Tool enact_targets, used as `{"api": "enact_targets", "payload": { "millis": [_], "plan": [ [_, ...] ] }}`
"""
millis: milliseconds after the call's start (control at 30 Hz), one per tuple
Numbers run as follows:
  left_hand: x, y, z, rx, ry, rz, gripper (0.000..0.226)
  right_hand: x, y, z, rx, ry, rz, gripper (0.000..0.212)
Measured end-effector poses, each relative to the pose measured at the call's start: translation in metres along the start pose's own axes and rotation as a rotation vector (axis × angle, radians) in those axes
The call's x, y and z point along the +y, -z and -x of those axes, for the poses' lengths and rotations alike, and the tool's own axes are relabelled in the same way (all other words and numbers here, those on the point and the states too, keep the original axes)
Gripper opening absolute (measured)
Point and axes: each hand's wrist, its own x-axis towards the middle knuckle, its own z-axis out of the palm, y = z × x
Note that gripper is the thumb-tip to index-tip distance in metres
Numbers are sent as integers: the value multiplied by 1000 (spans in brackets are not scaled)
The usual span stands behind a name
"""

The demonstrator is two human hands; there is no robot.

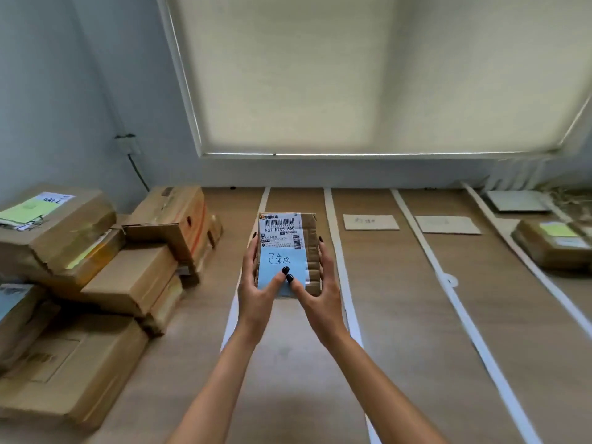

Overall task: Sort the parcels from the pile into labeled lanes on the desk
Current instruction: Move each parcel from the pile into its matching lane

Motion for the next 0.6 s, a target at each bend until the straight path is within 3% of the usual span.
{"api": "enact_targets", "payload": {
  "millis": [233,600],
  "plan": [
    [-32,-171,27,-41,113,77,69,-6,177,-18,86,-83,59,65],
    [-66,-291,-22,-109,286,17,62,9,278,-78,250,-209,80,59]
  ]
}}
